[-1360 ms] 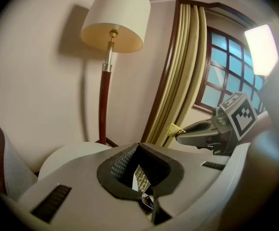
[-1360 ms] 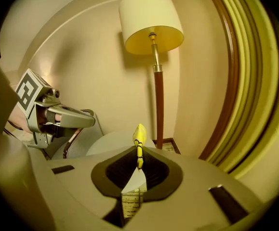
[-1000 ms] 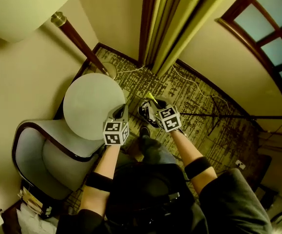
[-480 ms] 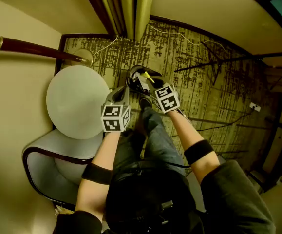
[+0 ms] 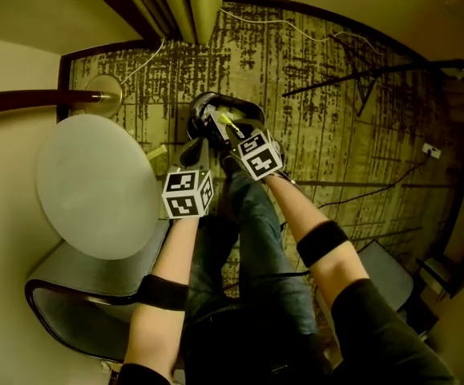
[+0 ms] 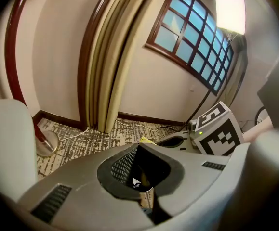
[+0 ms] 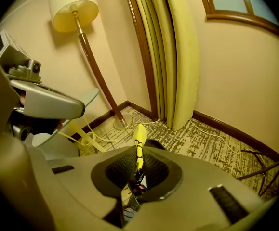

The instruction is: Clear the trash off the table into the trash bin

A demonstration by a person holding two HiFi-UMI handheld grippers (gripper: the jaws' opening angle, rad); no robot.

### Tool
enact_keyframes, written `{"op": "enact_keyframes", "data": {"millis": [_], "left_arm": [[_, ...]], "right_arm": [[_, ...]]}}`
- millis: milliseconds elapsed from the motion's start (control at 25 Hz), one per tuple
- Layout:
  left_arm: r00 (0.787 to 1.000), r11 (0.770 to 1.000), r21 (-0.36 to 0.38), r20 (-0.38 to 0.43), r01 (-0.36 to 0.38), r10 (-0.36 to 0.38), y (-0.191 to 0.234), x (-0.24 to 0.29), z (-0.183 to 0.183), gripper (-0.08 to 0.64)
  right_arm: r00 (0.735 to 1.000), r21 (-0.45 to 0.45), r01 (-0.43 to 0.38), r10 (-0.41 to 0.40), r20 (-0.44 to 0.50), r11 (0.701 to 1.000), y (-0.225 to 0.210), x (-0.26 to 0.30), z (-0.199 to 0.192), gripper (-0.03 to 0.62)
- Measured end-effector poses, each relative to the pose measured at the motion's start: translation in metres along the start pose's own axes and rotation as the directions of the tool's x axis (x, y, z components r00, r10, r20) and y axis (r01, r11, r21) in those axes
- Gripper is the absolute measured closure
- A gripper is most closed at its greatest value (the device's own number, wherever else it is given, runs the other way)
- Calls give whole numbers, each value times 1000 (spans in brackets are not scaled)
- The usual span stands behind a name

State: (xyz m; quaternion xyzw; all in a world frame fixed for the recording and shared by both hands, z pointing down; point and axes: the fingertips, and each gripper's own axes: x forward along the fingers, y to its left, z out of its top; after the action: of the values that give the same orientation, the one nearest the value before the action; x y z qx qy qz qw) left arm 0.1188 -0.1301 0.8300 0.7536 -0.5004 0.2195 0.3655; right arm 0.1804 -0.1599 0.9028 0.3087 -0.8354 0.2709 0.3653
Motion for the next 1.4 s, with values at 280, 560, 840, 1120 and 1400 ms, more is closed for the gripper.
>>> {"op": "enact_keyframes", "data": {"millis": [280, 560, 840, 1120, 1400], "left_arm": [[1000, 999, -36, -23, -19, 18, 42, 79, -61, 558], [999, 999, -46, -46, -25, 23, 78, 138, -93, 558], [999, 999, -40, -47, -15, 13, 88, 156, -101, 558], [999, 999, -43, -45, -4, 2, 81, 139, -94, 558], [999, 999, -52, -48, 1, -3, 62, 94, -76, 558]], "right_arm": [[998, -25, -10, 8, -56, 1000, -24, 99, -58, 540], [995, -46, 7, -11, -96, 999, -50, 176, -89, 534], [992, -41, 8, -14, -127, 999, -60, 213, -106, 446], [984, -63, 83, -91, -154, 995, -60, 194, -106, 288], [986, -67, 90, -99, -138, 994, -49, 151, -73, 258]]}}
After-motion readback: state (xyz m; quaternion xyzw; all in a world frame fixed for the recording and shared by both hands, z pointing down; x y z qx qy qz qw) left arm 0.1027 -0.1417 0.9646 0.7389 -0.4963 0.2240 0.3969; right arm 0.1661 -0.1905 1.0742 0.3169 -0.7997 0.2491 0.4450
